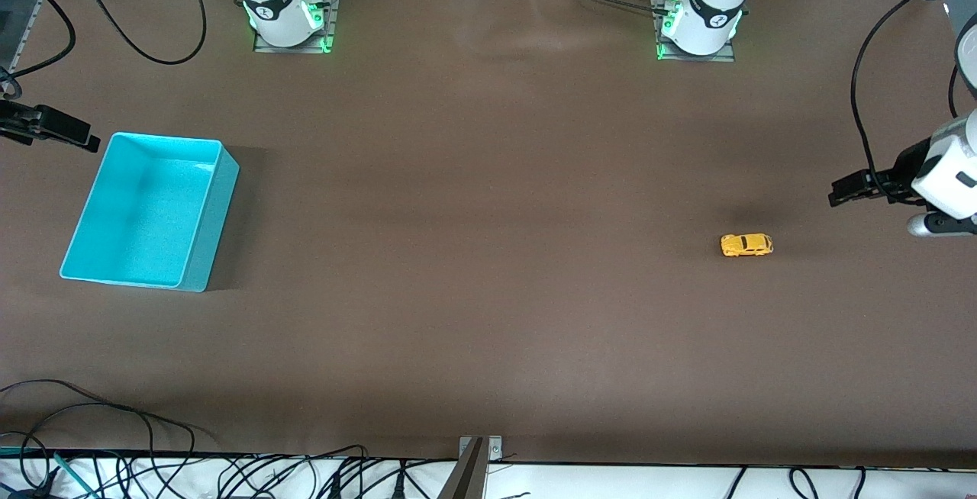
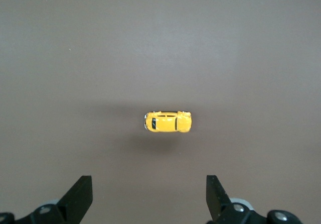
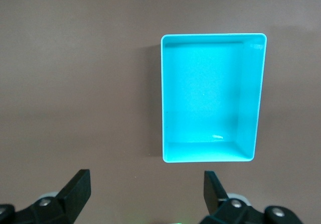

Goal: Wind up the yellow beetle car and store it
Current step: 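Lower the open left gripper over the yellow beetle car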

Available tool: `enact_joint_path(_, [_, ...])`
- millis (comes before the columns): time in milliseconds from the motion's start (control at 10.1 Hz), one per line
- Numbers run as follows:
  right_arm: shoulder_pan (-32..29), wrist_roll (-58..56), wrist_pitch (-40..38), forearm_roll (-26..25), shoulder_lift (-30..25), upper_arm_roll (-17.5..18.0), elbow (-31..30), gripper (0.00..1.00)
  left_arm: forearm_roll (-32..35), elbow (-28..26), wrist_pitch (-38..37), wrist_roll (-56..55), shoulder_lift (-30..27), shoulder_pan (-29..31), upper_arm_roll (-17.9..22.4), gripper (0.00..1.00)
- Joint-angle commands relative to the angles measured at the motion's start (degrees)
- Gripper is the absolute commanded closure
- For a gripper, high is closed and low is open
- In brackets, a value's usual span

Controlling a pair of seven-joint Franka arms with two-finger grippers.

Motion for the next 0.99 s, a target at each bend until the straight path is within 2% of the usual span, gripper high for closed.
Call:
enact_joint_path(0, [0.0, -0.3, -0.2, 1.2, 0.3, -0.1, 0.7, 0.00, 0.6, -4.8, 6.8, 1.3, 0.4, 0.0, -0.1, 0.00])
enact_joint_path(395, [-0.1, -0.4, -0.2, 1.1, 0.2, -0.1, 0.7, 0.00, 0.2, -15.4, 22.2, 1.2, 0.3, 0.0, -0.2, 0.00])
enact_joint_path(692, [-0.3, -0.5, -0.2, 1.1, 0.5, -0.2, 0.8, 0.00, 0.3, -22.1, 29.8, 1.3, 0.4, -0.3, -0.7, 0.00])
enact_joint_path(889, [-0.2, -0.4, -0.3, 1.1, 0.5, -0.2, 0.8, 0.00, 0.4, -23.0, 32.3, 4.1, 2.0, -0.7, -0.8, 0.00])
